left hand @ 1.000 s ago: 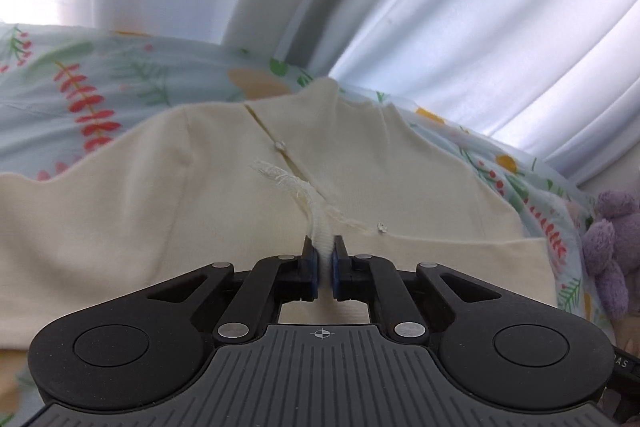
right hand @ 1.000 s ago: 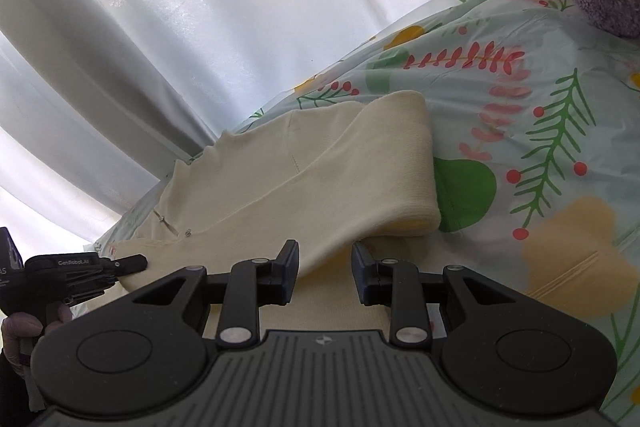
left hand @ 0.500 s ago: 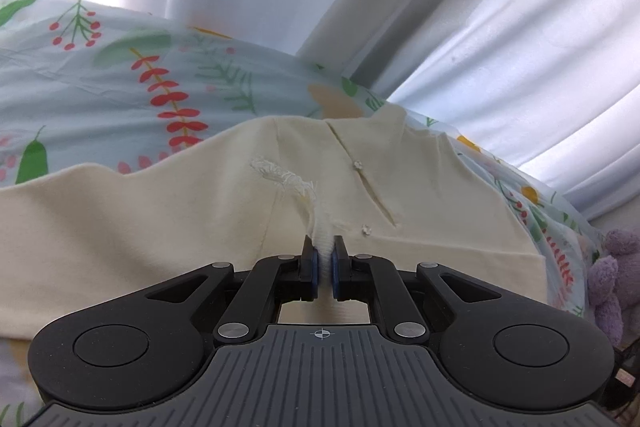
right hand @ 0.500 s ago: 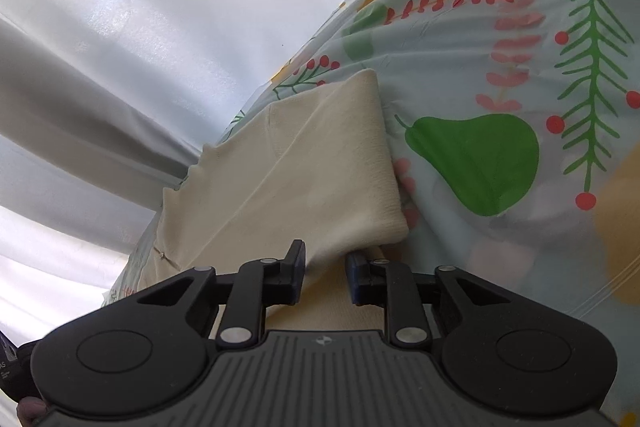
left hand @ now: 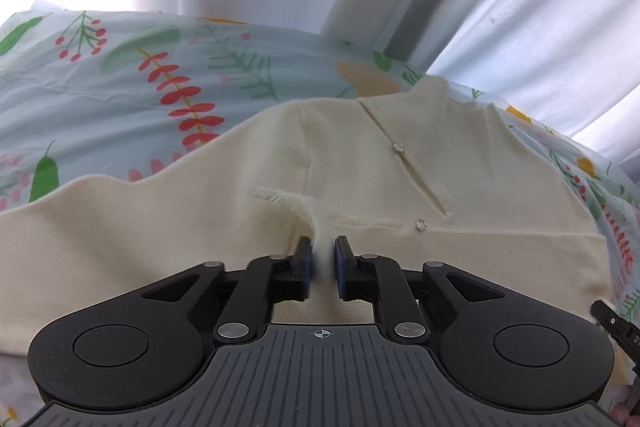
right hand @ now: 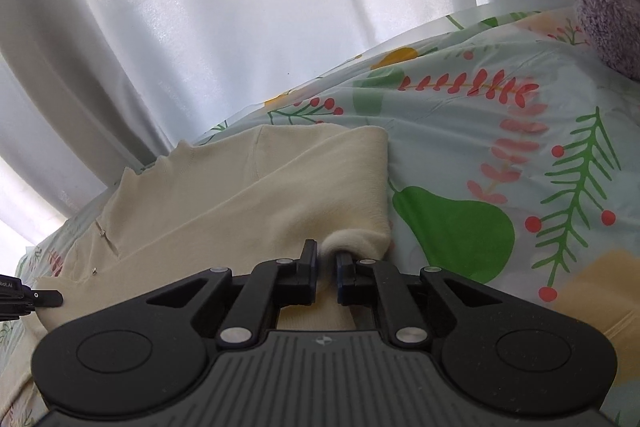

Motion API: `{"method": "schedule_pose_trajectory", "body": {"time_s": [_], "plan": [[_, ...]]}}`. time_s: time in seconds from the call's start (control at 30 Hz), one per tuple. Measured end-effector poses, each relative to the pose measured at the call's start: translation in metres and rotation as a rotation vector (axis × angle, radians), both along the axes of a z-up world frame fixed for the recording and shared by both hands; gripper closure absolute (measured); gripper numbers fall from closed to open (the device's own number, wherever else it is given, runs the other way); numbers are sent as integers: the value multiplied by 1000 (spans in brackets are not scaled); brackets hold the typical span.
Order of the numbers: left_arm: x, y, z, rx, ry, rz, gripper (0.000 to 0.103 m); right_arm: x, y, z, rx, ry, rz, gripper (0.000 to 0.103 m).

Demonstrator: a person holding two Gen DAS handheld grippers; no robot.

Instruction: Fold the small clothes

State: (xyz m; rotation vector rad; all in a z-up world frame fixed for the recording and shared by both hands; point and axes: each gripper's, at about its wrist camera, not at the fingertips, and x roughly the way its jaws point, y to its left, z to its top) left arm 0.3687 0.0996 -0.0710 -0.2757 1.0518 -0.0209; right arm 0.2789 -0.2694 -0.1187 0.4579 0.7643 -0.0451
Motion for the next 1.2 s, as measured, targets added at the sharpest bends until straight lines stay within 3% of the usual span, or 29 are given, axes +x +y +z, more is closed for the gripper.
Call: {"method": "schedule_pose_trajectory", "body": {"time_s": [0.1, 0.17, 0.23, 0.27, 0.3, 0.33, 0.43, 0.53, 0.67, 0.77, 0.97, 1.07, 1.17, 1.2], "plan": [[-8, 11, -5, -101, -14, -37, 69, -5, -2, 5, 26, 1, 20, 82], [-14, 14, -10, -181, -1, -84, 56, -7, -1, 6, 27, -1, 34, 80], [-16, 12, -17, -207, 31, -113, 57, -9, 3, 5, 16, -2, 44, 80], [-17, 10, -18, -191, 24, -120, 60, -9, 5, 4, 9, -7, 43, 80], [-16, 7, -16, -166, 16, -131, 72, -9, 6, 3, 3, -10, 41, 80], [-15, 4, -15, -132, 15, -143, 94, -8, 8, 3, -1, -12, 39, 80], [-14, -3, -6, -42, -35, -141, 95, -6, 14, 4, -9, -18, 42, 94], [-15, -6, 0, 40, -93, -114, 94, -6, 15, 5, 24, -28, 57, 94], [-13, -10, -14, 131, -65, -100, 94, -4, 17, -3, -40, 10, 51, 96], [-15, -12, -13, 158, -80, -107, 92, -8, 19, -3, -65, 12, 76, 95], [-16, -8, -13, 132, -72, -67, 86, -7, 23, -2, -109, 23, 88, 95], [-20, -7, -12, 119, -70, -67, 75, -7, 33, -2, -183, 12, 103, 95], [-32, 8, -7, 12, -57, -18, 51, -9, 42, 3, -258, 29, 145, 88], [-41, 17, -4, -14, -67, 26, 34, -12, 44, 6, -269, 30, 157, 79]]}}
